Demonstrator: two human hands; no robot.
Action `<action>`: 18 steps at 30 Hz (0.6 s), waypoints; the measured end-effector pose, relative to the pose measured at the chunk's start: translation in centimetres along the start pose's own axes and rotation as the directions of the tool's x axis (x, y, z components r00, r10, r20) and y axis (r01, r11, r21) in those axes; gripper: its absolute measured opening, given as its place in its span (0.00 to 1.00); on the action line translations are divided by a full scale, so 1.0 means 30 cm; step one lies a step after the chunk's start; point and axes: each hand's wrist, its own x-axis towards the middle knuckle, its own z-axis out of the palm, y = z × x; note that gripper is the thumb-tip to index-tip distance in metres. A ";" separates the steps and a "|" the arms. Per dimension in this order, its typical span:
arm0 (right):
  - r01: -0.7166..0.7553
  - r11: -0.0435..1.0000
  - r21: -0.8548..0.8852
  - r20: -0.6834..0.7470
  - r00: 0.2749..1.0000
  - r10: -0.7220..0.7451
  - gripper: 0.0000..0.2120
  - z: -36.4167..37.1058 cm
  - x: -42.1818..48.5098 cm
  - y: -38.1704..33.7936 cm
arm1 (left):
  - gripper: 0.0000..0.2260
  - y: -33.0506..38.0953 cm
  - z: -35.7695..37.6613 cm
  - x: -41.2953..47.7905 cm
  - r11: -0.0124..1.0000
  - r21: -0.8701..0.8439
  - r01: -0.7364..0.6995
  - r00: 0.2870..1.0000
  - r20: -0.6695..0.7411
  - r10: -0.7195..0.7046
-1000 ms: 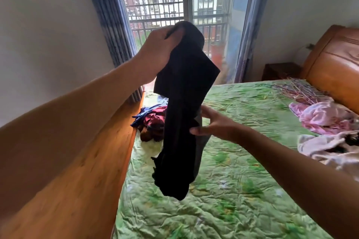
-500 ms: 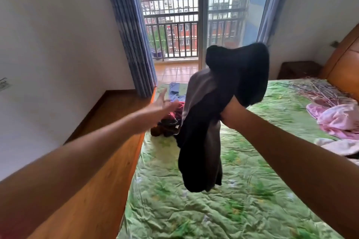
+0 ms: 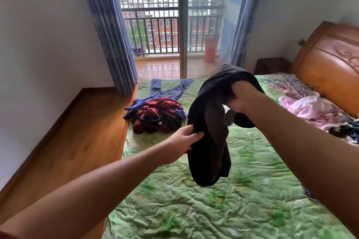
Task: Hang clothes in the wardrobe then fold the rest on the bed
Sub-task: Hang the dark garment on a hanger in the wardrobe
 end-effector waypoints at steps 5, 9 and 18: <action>-0.227 0.860 -0.457 -0.029 0.970 0.241 0.10 -0.219 -0.040 0.122 | 0.09 0.125 -0.070 0.043 0.915 -0.397 -0.069 0.996 -0.083 0.039; -0.194 0.654 -0.732 0.005 0.957 0.289 0.18 -0.271 -0.094 0.197 | 0.06 0.240 -0.100 0.066 0.882 -0.458 -0.115 0.986 -0.162 0.045; 0.233 0.929 -0.287 0.395 0.912 -0.107 0.17 -0.035 -0.228 0.176 | 0.09 0.357 -0.064 0.081 0.906 -0.399 -0.139 0.989 -0.106 0.105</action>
